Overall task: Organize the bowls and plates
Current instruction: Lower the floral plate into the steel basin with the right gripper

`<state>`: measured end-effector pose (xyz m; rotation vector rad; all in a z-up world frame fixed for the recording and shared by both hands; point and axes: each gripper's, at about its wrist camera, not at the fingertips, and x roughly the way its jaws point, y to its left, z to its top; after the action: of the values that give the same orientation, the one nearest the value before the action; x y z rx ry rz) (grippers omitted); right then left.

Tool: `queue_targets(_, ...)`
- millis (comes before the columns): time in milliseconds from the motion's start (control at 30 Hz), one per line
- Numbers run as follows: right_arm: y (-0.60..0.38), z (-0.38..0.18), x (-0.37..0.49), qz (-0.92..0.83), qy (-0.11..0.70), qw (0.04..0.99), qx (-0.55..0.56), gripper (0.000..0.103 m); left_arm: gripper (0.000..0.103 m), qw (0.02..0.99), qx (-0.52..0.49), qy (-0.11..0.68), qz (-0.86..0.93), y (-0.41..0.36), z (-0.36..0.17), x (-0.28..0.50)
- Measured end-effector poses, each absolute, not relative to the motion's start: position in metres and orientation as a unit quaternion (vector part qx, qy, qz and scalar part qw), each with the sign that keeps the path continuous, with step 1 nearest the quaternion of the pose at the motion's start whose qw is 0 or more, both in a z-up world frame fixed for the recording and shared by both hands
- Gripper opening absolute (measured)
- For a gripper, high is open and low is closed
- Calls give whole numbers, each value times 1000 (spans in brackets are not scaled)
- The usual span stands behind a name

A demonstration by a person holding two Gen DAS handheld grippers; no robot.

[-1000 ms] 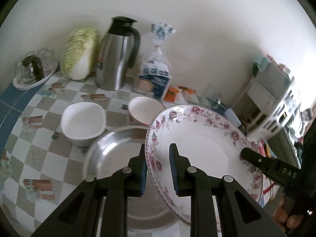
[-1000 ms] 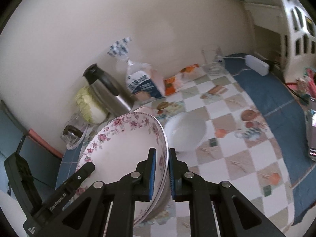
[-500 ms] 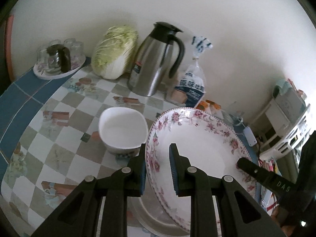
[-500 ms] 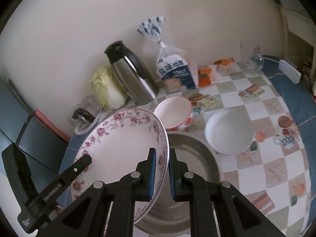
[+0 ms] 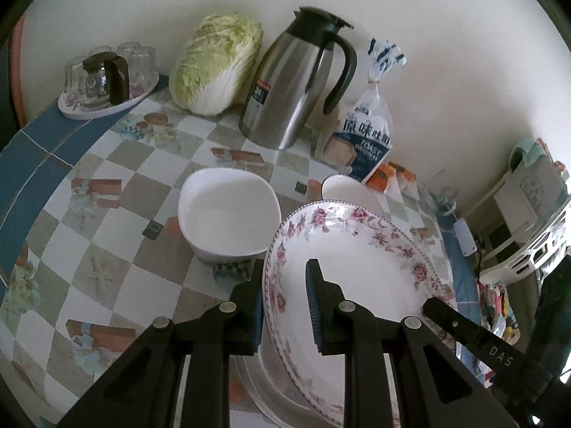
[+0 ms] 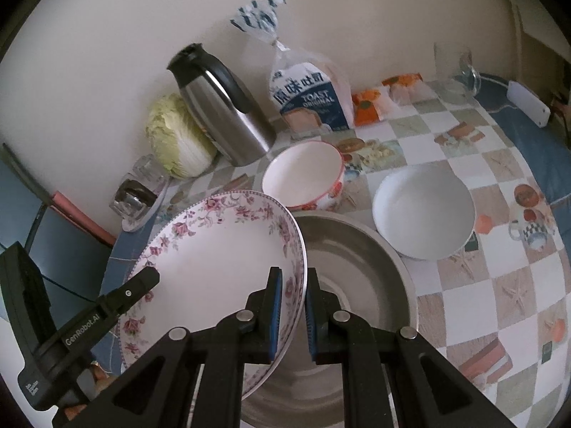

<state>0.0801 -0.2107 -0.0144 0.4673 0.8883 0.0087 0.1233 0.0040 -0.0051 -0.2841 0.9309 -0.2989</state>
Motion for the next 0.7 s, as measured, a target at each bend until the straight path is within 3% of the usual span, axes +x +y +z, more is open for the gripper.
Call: queue_targets(700, -233, -58, 78, -27, 474, 849, 230, 13, 22, 850, -76, 500, -148, -27, -44, 128)
